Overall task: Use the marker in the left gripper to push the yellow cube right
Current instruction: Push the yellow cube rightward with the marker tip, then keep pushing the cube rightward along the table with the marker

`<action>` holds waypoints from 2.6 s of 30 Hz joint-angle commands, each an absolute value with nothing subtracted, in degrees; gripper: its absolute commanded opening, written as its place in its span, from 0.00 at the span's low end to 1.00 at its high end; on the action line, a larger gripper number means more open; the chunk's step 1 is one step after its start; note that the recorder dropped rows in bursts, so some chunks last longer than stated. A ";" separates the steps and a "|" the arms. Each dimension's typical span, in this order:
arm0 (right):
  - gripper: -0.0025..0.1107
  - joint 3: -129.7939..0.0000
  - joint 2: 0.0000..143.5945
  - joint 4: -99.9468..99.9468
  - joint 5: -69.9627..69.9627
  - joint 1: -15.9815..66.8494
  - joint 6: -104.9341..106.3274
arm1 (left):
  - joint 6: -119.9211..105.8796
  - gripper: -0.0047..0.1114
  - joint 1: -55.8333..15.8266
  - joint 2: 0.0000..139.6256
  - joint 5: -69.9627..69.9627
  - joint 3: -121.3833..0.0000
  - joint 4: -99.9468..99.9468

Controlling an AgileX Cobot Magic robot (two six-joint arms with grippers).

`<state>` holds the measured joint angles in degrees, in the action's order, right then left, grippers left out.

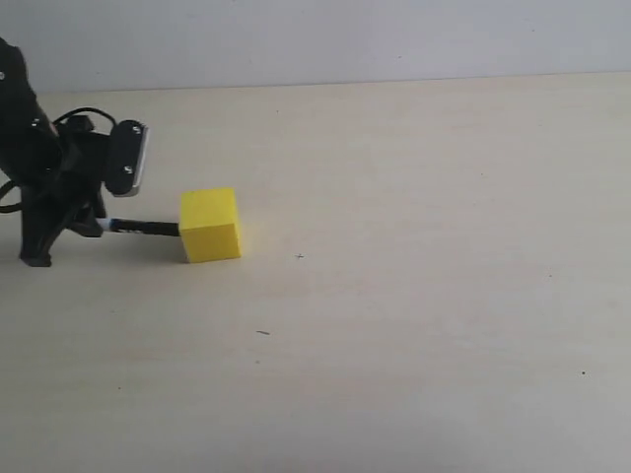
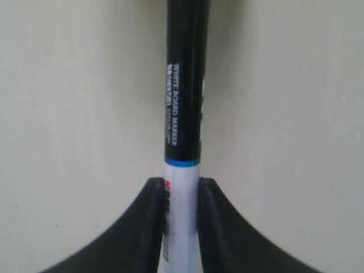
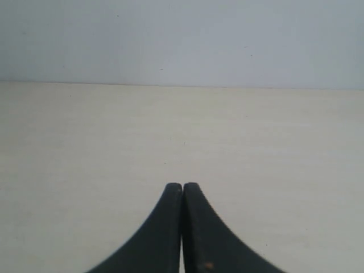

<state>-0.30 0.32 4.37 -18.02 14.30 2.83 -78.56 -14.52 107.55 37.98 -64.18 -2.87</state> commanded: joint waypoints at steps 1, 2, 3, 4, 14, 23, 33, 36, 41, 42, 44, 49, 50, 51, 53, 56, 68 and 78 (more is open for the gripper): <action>0.02 0.00 0.00 4.16 -17.48 14.02 2.88 | -74.38 0.04 -17.86 107.71 36.27 -65.65 -4.32; 0.02 0.00 0.00 4.16 -17.48 14.02 2.88 | -73.10 0.04 -17.53 107.71 36.51 -65.79 -5.76; 0.02 0.00 0.00 4.16 -17.48 14.02 2.88 | -71.40 0.04 -17.02 107.71 36.89 -65.93 -7.18; 0.02 0.00 0.00 4.16 -17.48 14.02 2.88 | -70.37 0.04 -16.47 107.71 37.00 -65.93 -8.09; 0.02 0.00 0.00 4.16 -17.48 14.02 2.88 | -65.41 0.04 -15.24 109.75 36.39 -66.31 -8.74; 0.02 0.00 0.00 4.16 -17.48 14.02 2.88 | -62.49 0.04 -25.45 114.53 33.23 -71.85 -7.08; 0.02 0.00 0.00 4.16 -17.48 14.02 2.88 | -59.35 0.04 -22.76 114.53 32.97 -72.55 -9.44; 0.02 0.00 0.00 4.16 -17.48 14.02 2.88 | -59.35 0.04 -23.68 114.53 32.97 -72.55 -8.95; 0.02 0.00 0.00 4.16 -17.48 14.02 2.88 | -59.48 0.04 -28.27 114.53 32.10 -72.55 -8.38; 0.02 0.00 0.00 4.16 -17.48 14.02 2.88 | -59.48 0.04 -29.39 114.53 32.10 -72.55 -8.38; 0.02 0.00 0.00 4.16 -17.48 14.02 2.88 | -59.48 0.04 -30.71 114.53 32.10 -72.55 -8.38; 0.02 0.00 0.00 4.16 -17.48 14.02 2.88 | -59.06 0.04 -30.28 114.53 33.20 -72.55 -8.77; 0.02 0.00 0.00 4.16 -17.48 14.02 2.88 | -59.06 0.04 -29.91 114.53 33.46 -72.55 -8.77; 0.02 0.00 0.00 4.16 -17.48 14.02 2.88 | -58.18 0.04 -29.24 114.53 33.56 -72.55 -8.77; 0.02 0.00 0.00 4.16 -17.48 14.02 2.88 | -58.02 0.04 -28.50 114.53 33.56 -72.55 -8.77; 0.02 0.00 0.00 4.16 -17.48 14.02 2.88 | -58.02 0.04 -28.49 114.53 33.69 -72.55 -8.77; 0.02 0.00 0.00 4.16 -17.05 14.02 2.88 | -57.78 0.04 -28.49 114.53 41.73 -72.55 -5.08; 0.02 0.00 0.00 4.16 -17.05 14.02 2.88 | -56.10 0.04 -28.49 116.08 47.55 -74.56 -3.67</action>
